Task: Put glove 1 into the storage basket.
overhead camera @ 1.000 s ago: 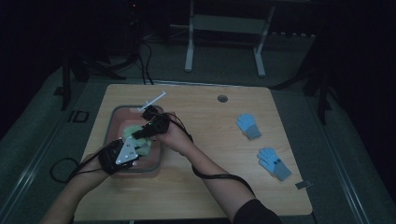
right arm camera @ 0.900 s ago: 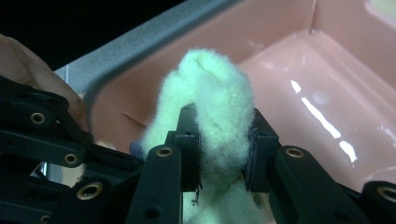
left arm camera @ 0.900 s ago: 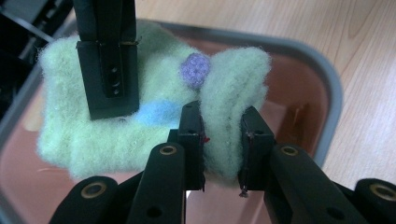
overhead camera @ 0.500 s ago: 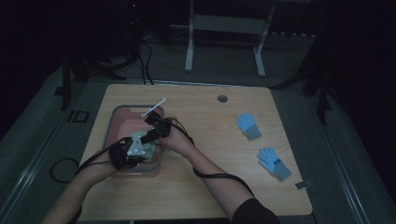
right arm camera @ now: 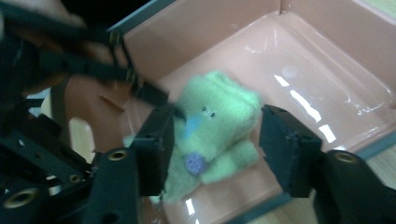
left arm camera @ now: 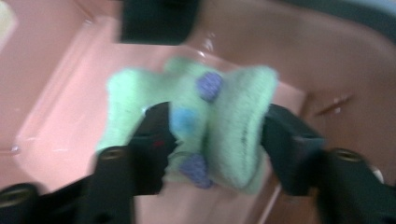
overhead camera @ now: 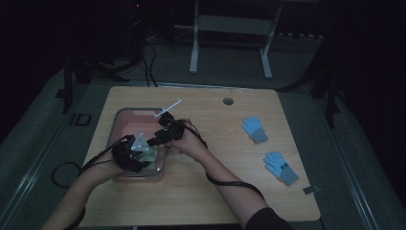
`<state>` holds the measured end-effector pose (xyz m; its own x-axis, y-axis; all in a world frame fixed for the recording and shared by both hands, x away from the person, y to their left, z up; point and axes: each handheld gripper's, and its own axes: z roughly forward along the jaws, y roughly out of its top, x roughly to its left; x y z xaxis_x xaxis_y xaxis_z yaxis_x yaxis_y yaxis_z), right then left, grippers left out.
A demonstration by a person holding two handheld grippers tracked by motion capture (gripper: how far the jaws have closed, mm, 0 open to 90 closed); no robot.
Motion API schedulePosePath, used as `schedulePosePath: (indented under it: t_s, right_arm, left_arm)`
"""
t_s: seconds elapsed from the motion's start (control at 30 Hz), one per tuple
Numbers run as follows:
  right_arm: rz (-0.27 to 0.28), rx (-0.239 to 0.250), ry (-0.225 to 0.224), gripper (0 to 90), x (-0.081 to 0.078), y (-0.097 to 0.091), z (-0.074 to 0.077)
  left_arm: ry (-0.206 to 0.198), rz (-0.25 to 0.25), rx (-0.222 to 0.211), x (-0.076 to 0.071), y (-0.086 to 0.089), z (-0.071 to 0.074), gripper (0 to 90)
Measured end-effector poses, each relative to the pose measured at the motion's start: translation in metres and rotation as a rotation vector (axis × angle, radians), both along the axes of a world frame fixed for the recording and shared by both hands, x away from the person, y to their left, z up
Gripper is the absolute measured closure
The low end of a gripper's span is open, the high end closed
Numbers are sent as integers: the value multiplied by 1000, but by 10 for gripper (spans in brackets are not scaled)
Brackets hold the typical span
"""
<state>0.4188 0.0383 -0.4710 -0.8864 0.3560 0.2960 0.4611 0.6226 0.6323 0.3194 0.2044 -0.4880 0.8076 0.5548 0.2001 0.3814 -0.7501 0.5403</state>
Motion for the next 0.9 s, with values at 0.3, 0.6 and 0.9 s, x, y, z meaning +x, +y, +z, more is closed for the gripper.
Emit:
schedulePosePath:
  t_s: [0.3,0.6,0.9]
  right_arm:
    - [27,81,-16,285,-12,-29,23]
    - [24,79,-71,195,-23,-70,34]
    - [-32,75,-109,186,-24,-117,31]
  left_arm:
    - [-9,19,-84,-9,-14,18,145]
    - [-14,-13,-165,-12,-43,33,138]
    - [-83,-9,-198,-14,-74,38,130]
